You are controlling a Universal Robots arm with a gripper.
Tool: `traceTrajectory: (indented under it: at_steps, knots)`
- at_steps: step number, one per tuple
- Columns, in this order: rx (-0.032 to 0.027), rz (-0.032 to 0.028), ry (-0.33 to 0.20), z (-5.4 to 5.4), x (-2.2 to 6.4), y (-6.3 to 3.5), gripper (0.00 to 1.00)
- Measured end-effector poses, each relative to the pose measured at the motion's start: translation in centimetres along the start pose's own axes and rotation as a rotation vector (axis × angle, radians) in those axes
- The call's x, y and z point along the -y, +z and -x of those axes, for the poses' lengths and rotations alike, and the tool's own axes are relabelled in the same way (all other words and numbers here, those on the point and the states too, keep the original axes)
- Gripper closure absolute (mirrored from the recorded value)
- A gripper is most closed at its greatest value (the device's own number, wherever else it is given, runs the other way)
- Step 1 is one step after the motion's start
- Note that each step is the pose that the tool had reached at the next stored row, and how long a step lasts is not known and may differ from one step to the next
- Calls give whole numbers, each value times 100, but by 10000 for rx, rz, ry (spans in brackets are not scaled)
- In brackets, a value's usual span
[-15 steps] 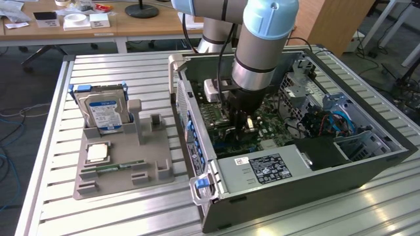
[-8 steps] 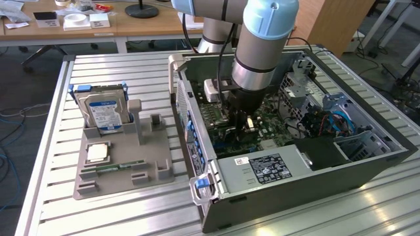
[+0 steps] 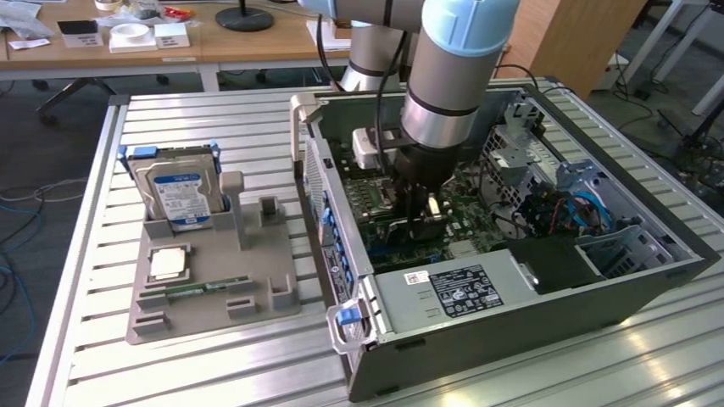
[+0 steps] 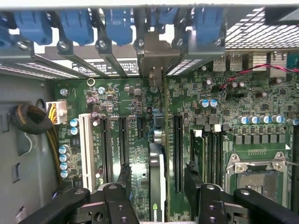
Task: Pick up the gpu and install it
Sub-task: 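Insert the gpu into the slot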
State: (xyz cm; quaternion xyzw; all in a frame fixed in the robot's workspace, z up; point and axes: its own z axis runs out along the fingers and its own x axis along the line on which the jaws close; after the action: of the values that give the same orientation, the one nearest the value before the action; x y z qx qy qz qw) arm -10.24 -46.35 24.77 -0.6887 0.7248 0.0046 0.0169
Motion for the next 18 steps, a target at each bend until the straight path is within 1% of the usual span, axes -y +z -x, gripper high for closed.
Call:
traceTrajectory:
  at_steps: [18]
  knots:
    - [1,0,0,13,6,-358,42]
